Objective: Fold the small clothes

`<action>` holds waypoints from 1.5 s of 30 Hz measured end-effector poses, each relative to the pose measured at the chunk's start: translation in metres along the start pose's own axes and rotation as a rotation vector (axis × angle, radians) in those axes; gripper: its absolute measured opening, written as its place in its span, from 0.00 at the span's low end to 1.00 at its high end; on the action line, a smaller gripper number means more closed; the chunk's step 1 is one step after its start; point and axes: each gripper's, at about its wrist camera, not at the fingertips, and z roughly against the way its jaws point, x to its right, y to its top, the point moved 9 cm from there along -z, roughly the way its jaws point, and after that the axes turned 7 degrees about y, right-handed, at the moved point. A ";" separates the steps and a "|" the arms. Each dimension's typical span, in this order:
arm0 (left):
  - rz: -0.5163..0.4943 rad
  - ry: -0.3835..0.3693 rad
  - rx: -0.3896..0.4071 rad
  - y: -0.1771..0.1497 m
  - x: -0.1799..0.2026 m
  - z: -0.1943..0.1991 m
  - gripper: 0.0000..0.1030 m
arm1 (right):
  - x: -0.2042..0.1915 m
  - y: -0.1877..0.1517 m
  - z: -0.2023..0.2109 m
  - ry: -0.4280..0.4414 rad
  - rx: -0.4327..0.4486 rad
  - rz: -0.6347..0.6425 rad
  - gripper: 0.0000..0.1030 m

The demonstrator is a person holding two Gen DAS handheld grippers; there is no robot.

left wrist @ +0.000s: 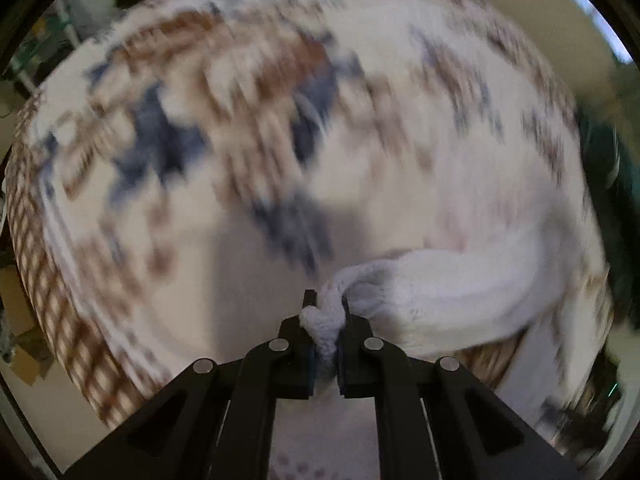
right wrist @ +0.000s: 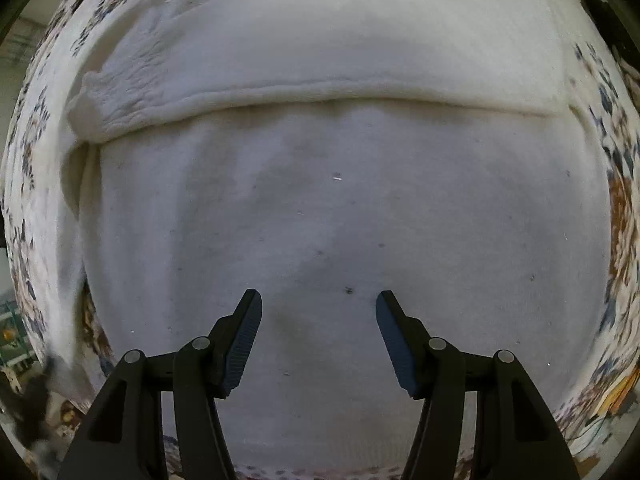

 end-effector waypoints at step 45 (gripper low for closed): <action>-0.140 -0.085 0.346 0.087 0.203 0.066 0.08 | 0.147 0.060 0.086 0.012 0.192 -0.129 0.81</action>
